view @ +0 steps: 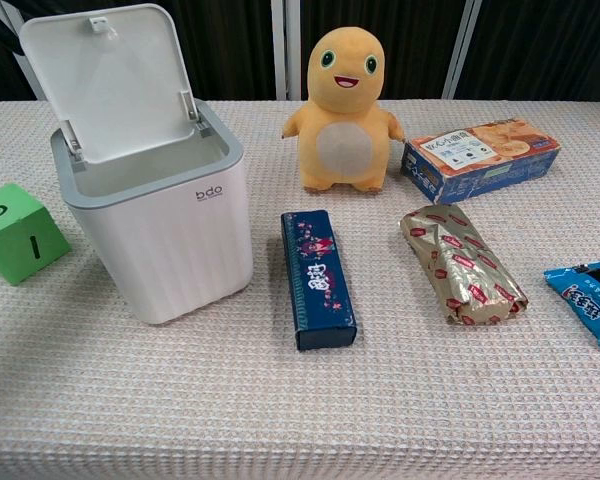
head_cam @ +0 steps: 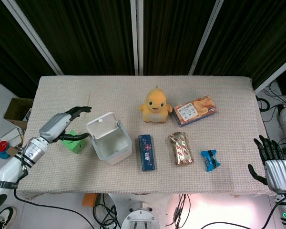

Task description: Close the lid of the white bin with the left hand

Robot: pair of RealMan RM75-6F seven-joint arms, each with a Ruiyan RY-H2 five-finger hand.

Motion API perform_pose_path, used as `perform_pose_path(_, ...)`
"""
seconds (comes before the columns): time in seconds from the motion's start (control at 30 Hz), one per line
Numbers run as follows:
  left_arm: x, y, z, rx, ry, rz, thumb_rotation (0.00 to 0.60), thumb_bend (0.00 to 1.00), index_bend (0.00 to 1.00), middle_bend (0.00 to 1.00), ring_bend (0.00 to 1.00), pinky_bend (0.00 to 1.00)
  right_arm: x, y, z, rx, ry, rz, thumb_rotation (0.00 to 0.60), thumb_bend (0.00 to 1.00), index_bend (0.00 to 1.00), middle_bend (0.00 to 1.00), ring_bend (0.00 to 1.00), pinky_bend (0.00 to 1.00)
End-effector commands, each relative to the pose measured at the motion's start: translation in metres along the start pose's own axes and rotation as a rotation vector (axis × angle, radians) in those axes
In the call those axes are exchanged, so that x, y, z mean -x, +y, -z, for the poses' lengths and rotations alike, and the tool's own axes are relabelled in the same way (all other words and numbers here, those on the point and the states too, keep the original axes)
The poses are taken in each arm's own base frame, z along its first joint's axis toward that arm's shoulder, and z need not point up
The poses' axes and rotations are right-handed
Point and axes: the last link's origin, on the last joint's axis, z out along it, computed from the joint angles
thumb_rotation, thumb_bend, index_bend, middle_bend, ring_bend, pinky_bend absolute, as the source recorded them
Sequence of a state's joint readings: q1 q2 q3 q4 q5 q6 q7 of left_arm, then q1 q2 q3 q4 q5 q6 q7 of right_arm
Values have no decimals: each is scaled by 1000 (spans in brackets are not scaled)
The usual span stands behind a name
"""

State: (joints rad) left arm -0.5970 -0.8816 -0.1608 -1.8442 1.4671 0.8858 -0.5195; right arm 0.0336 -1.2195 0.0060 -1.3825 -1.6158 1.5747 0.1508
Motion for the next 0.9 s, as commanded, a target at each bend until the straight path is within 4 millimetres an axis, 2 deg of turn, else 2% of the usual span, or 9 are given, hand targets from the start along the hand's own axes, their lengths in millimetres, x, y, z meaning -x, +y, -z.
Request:
perform_pose_path(0.03, 1, -1, 0, -3, -2, -2, 161, 122, 98, 162, 101, 239, 0, 0, 0, 1, -2, 0, 600, 290, 0, 0, 0, 0)
perform_pose_path(0.6, 6, 3, 1, 3, -16, -20, 162, 149, 98, 163, 101, 239, 1, 0, -1, 0, 0, -1, 600, 290, 0, 0, 0, 0)
perform_pose_path(0.9, 15, 18, 4, 57, -23, -121, 164, 165, 98, 165, 101, 239, 2, 0, -2, 0, -5, 0, 600, 290, 0, 0, 0, 0)
